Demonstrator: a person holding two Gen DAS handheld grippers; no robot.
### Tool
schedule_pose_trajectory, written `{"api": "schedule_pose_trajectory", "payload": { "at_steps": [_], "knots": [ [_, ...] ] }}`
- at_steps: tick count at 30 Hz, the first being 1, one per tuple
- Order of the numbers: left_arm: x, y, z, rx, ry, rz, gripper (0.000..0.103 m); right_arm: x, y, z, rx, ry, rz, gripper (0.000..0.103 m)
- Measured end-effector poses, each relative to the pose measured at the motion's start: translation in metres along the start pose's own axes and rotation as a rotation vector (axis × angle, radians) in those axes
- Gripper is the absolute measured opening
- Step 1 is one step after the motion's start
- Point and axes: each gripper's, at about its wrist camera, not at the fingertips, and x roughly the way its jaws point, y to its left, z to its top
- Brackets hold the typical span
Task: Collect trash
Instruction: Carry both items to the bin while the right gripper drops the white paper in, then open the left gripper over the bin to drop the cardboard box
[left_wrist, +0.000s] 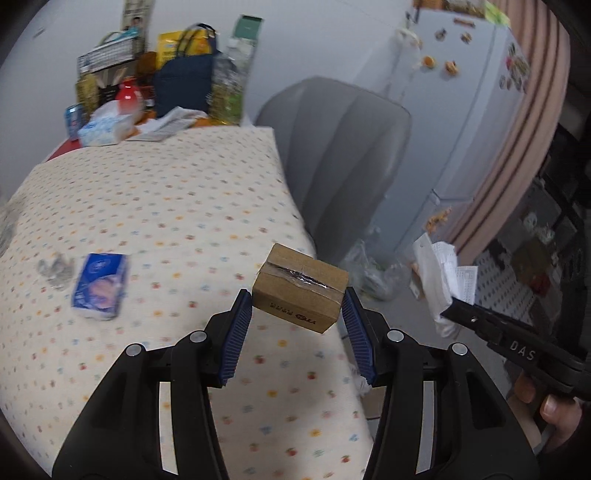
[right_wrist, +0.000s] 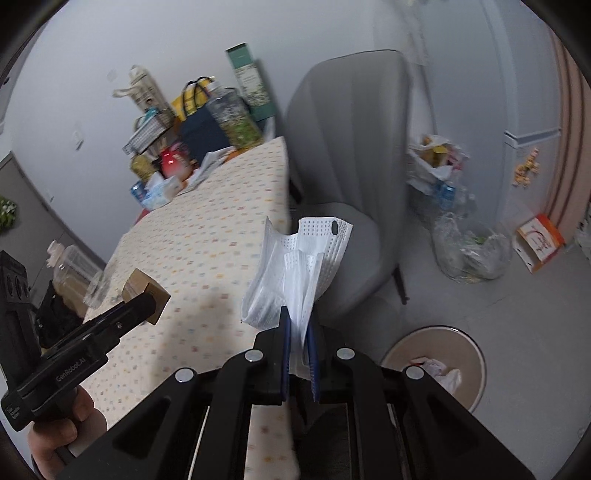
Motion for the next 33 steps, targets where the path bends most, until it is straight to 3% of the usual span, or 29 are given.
{"api": "schedule_pose_trajectory", "payload": {
  "at_steps": [6,19,21,22,23,28,33],
  "knots": [
    [0.029,-0.045,-0.006,0.056,0.062,-0.063,0.051,-0.002,-0.061,-0.016,0.105,0.014,-0.044,0.01],
    [0.08,-0.101,-0.021,0.137,0.167,-0.079,0.051,0.039,-0.158,-0.055,0.277,0.1,-0.102,0.013],
    [0.085,-0.105,-0.024,0.141,0.184,-0.081,0.051,0.049,-0.17,-0.06,0.303,0.119,-0.101,0.024],
    [0.089,-0.109,-0.026,0.146,0.192,-0.083,0.051,0.056,-0.178,-0.063,0.32,0.132,-0.107,0.043],
    [0.091,-0.11,-0.026,0.15,0.198,-0.084,0.051,0.06,-0.183,-0.065,0.329,0.137,-0.114,0.054],
    [0.102,-0.128,-0.034,0.198,0.227,-0.084,0.051,0.079,-0.216,-0.086,0.415,0.179,-0.089,0.056],
    [0.115,-0.145,-0.041,0.226,0.258,-0.089,0.051,0.076,-0.236,-0.101,0.465,0.183,-0.064,0.068]
  ]
}}
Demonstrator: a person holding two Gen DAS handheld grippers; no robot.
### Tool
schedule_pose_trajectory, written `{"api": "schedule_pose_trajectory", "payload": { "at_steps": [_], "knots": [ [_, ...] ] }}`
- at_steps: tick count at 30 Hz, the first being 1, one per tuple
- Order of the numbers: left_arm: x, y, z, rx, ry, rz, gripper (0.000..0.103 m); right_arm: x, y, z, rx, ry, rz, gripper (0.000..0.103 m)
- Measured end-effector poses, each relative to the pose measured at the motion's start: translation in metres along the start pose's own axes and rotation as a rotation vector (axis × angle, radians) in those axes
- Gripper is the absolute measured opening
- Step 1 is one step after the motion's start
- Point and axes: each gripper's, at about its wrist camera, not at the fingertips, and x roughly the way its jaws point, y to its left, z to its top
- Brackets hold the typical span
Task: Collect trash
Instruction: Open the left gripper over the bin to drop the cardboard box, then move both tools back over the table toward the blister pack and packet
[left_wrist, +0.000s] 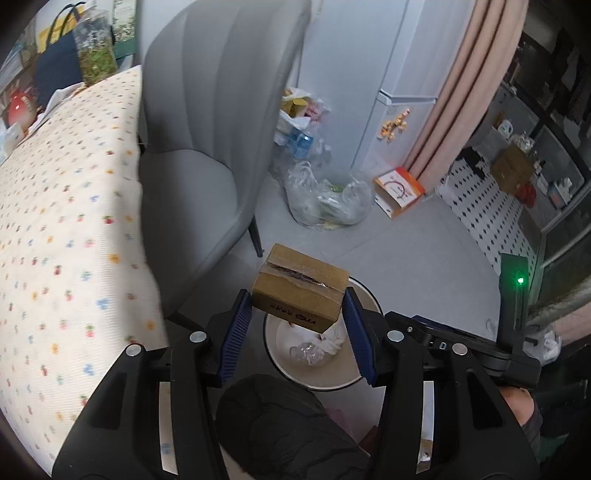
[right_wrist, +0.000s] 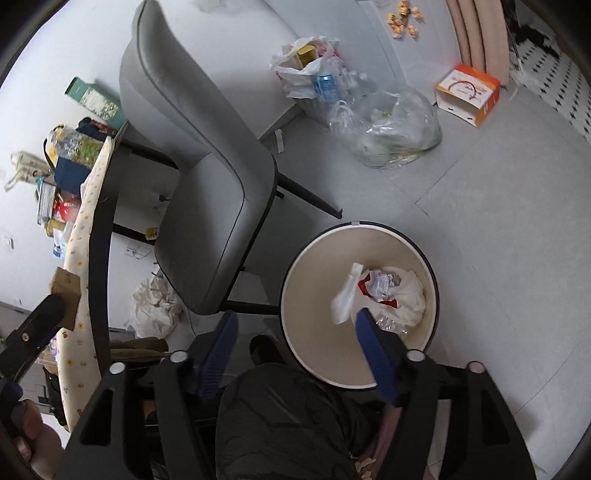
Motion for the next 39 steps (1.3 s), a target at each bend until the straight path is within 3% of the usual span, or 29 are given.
{"api": "schedule_pose_trajectory", "payload": {
  "at_steps": [7,8,10,12,19,25,39],
  "knots": [
    [0.021,-0.027,-0.002,0.043,0.06,-0.053,0.055,-0.03,-0.034,-0.005,0.064,-0.053,-0.01,0.075],
    [0.024,-0.03,-0.001,0.048,0.07,-0.063,0.061,-0.036,-0.04,-0.005,0.075,-0.064,-0.012,0.075],
    [0.027,-0.036,0.0,0.055,0.065,-0.062,0.09,-0.047,-0.049,-0.006,0.09,-0.082,-0.022,0.076],
    [0.025,-0.038,-0.001,0.052,0.039,-0.042,0.094,-0.054,-0.052,-0.006,0.093,-0.097,-0.028,0.076],
    [0.005,-0.024,0.001,0.025,0.011,-0.028,0.097,-0.07,-0.04,-0.007,0.058,-0.125,-0.031,0.084],
    [-0.019,0.008,0.003,-0.03,-0.027,-0.018,0.097,-0.08,-0.002,-0.012,-0.011,-0.148,-0.011,0.095],
    [-0.1,0.133,-0.004,-0.232,-0.18,0.045,0.097,-0.097,0.111,-0.021,-0.204,-0.165,0.037,0.095]
  ]
}}
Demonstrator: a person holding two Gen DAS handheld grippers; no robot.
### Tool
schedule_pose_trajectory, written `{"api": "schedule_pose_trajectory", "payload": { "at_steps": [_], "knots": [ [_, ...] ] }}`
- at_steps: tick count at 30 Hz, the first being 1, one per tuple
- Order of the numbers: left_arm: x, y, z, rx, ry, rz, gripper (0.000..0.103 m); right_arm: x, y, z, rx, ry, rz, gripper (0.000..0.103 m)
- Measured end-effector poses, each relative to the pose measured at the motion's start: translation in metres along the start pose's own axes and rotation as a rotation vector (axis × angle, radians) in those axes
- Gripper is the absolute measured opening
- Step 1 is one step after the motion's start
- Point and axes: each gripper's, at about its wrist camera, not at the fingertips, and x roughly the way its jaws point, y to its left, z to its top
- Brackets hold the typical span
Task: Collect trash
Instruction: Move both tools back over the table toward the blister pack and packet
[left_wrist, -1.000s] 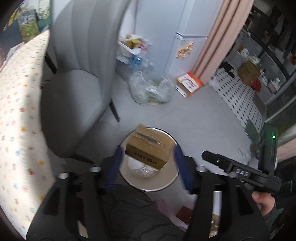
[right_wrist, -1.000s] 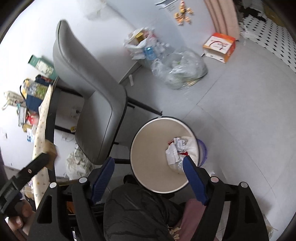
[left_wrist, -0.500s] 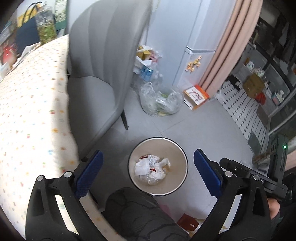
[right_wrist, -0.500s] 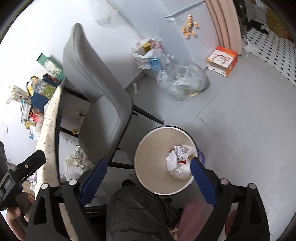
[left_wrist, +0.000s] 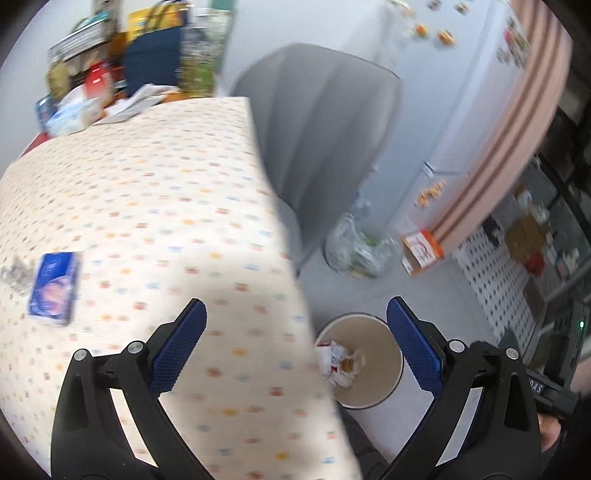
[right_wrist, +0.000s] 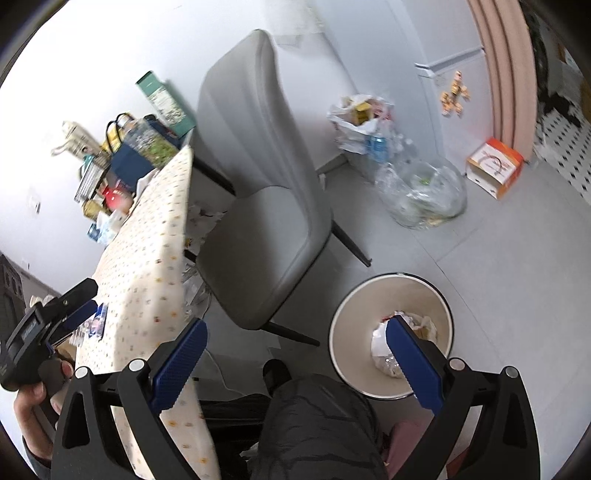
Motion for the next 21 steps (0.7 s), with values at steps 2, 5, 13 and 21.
{"api": "schedule_pose_trajectory", "payload": {
  "at_steps": [2,5,13,21],
  "knots": [
    [-0.008,0.019,0.003,-0.025,-0.019,0.004,0.097,0.0,0.015,0.002,-0.023,0.001,0.003,0.095],
    [-0.021,0.044,0.005,-0.063,-0.047,0.015,0.097,0.001,0.038,0.004,-0.055,0.002,0.006,0.095],
    [-0.044,0.107,0.006,-0.17,-0.119,0.07,0.097,0.009,0.103,0.006,-0.17,0.02,0.022,0.095],
    [-0.063,0.173,-0.006,-0.266,-0.169,0.146,0.097,0.024,0.162,0.004,-0.254,0.047,0.032,0.095]
  ]
}}
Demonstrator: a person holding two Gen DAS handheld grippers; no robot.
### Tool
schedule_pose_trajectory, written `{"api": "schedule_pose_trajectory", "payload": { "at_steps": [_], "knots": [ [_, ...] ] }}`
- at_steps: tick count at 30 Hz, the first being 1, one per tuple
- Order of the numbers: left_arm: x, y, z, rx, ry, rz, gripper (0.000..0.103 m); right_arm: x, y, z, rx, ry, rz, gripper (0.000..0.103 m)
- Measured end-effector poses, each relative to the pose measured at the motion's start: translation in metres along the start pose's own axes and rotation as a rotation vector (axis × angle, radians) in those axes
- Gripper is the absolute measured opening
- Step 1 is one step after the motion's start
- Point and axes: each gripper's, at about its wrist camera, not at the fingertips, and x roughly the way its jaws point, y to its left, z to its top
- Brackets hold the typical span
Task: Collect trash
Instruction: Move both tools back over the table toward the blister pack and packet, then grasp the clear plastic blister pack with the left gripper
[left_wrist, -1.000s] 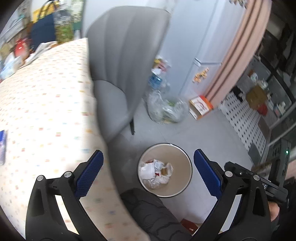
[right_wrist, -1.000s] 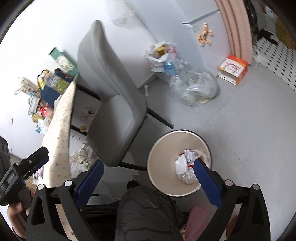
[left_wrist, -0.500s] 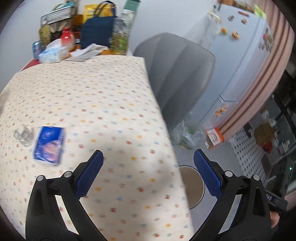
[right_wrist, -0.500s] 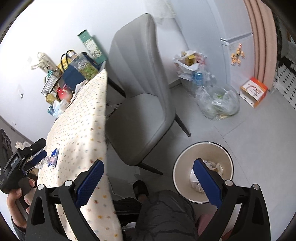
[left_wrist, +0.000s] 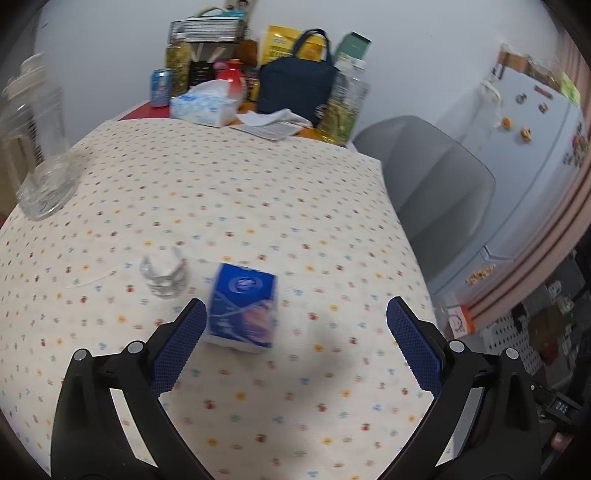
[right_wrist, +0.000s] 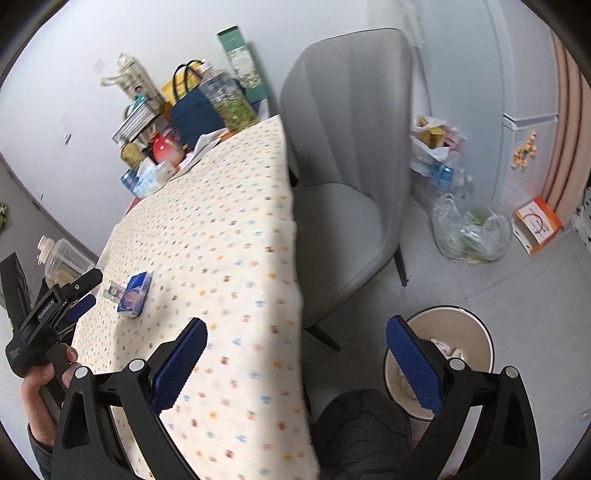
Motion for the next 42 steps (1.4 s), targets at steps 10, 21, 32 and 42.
{"api": "schedule_pose_trajectory", "payload": {
  "at_steps": [10,21,32,42],
  "knots": [
    [-0.005,0.079,0.004,-0.124,-0.027,0.08,0.097,0.026,0.075,0.003,-0.102,0.033,0.034,0.095],
    [0.026,0.107,0.001,-0.143,0.03,0.091,0.097,0.057,0.118,0.003,-0.156,0.078,0.037,0.095],
    [0.048,0.114,0.0,-0.171,0.066,0.036,0.032,0.077,0.148,0.005,-0.188,0.102,0.023,0.095],
    [0.017,0.157,-0.005,-0.231,0.039,0.009,0.031,0.103,0.208,-0.001,-0.274,0.144,0.074,0.095]
  ]
}}
